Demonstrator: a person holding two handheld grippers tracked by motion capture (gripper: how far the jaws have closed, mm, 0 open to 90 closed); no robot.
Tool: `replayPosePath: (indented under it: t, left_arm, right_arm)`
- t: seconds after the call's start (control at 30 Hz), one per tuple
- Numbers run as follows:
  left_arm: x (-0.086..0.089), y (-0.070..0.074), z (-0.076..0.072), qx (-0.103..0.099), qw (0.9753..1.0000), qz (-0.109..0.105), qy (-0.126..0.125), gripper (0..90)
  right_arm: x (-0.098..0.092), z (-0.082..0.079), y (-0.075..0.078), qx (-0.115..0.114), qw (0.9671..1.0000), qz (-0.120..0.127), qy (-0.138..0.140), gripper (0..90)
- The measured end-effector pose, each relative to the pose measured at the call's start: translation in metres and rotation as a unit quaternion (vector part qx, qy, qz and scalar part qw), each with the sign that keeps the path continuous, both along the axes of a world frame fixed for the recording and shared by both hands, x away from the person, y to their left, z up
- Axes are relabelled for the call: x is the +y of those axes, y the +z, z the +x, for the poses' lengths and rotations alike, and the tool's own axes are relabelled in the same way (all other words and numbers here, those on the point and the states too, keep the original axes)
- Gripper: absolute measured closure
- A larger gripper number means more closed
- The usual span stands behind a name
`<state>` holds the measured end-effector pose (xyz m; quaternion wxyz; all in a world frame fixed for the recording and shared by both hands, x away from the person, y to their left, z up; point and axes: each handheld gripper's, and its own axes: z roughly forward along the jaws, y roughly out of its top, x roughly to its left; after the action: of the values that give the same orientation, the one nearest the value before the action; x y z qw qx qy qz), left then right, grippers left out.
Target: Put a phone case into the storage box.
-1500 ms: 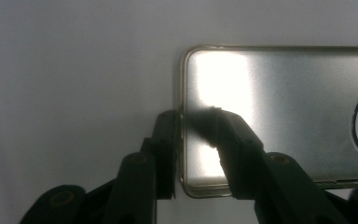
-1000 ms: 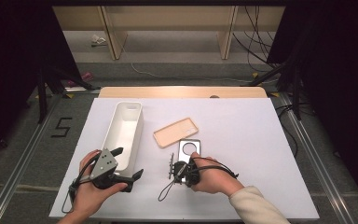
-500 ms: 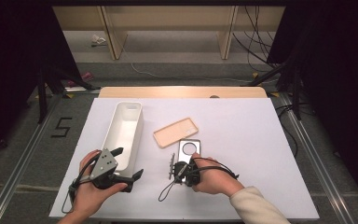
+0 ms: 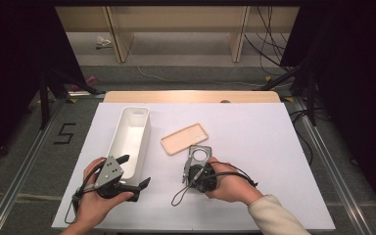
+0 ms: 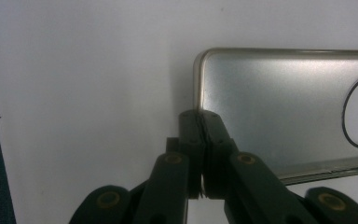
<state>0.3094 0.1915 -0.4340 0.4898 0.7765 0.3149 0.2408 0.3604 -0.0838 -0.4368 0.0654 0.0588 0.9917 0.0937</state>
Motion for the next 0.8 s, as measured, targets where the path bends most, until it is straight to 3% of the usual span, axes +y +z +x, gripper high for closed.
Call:
replayPosePath:
  t: [0.43, 0.8]
  left_arm:
    - [0.0, 0.0, 0.0, 0.001, 1.0, 0.0, 0.0, 2.4]
    - [-0.005, 0.0, -0.001, 0.003, 1.0, 0.005, -0.002, 4.0]
  right_arm:
    - [-0.019, 0.001, 0.014, -0.018, 0.9989, 0.043, -0.011, 88.7]
    - [-0.04, -0.001, 0.026, -0.038, 0.9947, 0.093, -0.022, 88.8]
